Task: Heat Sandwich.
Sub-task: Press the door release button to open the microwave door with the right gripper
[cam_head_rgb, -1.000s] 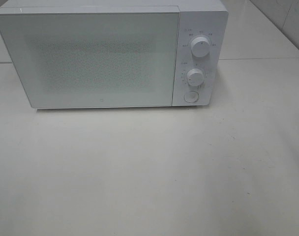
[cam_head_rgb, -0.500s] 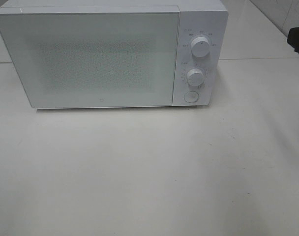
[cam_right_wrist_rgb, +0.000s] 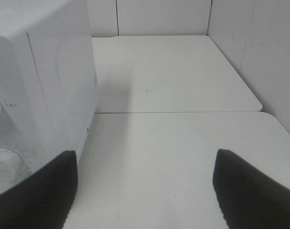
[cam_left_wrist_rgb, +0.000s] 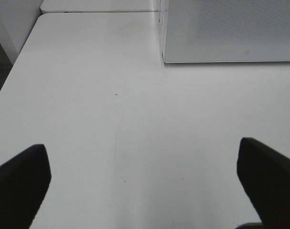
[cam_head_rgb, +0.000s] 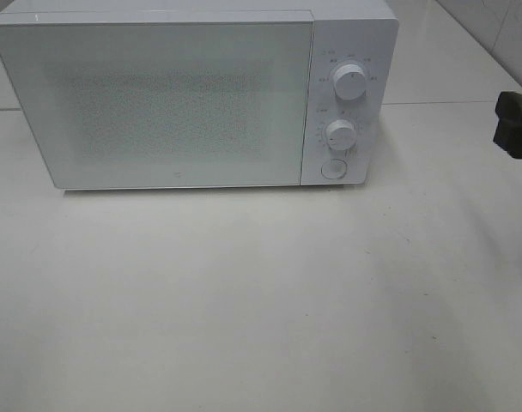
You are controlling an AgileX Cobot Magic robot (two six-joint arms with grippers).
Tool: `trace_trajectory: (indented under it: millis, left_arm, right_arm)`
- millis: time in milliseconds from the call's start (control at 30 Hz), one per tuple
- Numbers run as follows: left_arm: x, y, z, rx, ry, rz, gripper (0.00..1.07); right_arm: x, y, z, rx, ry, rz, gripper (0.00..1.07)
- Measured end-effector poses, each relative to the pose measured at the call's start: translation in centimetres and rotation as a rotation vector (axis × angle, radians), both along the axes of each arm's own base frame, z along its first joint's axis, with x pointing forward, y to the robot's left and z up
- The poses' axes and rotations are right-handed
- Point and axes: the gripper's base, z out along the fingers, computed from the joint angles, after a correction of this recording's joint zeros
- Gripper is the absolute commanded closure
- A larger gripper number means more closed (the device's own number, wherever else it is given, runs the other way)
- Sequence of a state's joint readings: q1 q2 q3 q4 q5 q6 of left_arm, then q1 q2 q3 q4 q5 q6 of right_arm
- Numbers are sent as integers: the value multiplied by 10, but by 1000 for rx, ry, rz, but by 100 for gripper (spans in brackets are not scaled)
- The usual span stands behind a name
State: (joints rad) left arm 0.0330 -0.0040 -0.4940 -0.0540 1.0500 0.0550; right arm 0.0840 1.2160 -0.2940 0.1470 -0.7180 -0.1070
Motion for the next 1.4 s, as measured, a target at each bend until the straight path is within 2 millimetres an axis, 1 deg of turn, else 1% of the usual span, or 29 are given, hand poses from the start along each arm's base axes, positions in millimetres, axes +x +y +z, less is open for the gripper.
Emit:
trace_trajectory:
  millis: [67,100,167,200,233,300,333,367,400,467,500,567,700,767,833,867,933,1000,1033,1167,1400]
  left_arm:
    - [0,0,0,0,0,0,7]
    - [0,0,0,0,0,0,7]
    - [0,0,0,0,0,0,7]
    - [0,0,0,0,0,0,7]
    - [0,0,0,0,0,0,7]
    - [0,0,0,0,0,0,7]
    - [0,0,0,0,0,0,7]
    - [0,0,0,0,0,0,7]
    - [0,0,0,0,0,0,7]
    - [0,0,0,0,0,0,7]
    - [0,0,0,0,0,0,7]
    - [0,0,0,0,0,0,7]
    - [0,0,0,0,0,0,7]
    - [0,0,0,0,0,0,7]
    - [0,0,0,0,0,0,7]
    - [0,0,0,0,0,0,7]
    - [0,0,0,0,0,0,7]
    - [0,0,0,0,0,0,7]
    - [0,0,0,0,0,0,7]
    - [0,0,0,0,0,0,7]
    - [0,0,0,0,0,0,7]
  right_arm:
    - [-1,6,-8,-1,-4,14,31]
    - [-1,6,-8,-1,-4,14,31]
    - [-1,13,-13,-7,3,34,31]
    - [1,20,-20,-21,21,52,31]
    - [1,20,-20,-21,21,52,31]
    - [2,29,-26,-31,39,66,31]
    - [3,36,-31,-39,50,74,31]
    - [3,36,-31,-39,50,74,31]
    - [2,40,-34,-40,54,78,31]
    - [2,48,-41,-39,72,88,31]
    - [1,55,-47,-43,86,96,31]
    - [0,58,-50,-46,96,98,31]
    - [-3,74,-64,-55,129,106,31]
    - [-3,78,-66,-54,133,106,31]
    - [-2,89,-69,-49,143,115,31]
    - [-2,89,-69,-49,143,115,31]
    - [-2,97,-70,-44,145,127,31]
    - [-1,110,-70,-32,143,143,31]
    - [-1,110,-70,-32,143,143,31]
    - [0,126,-73,-27,152,157,31]
    - [0,134,-78,-27,169,148,31]
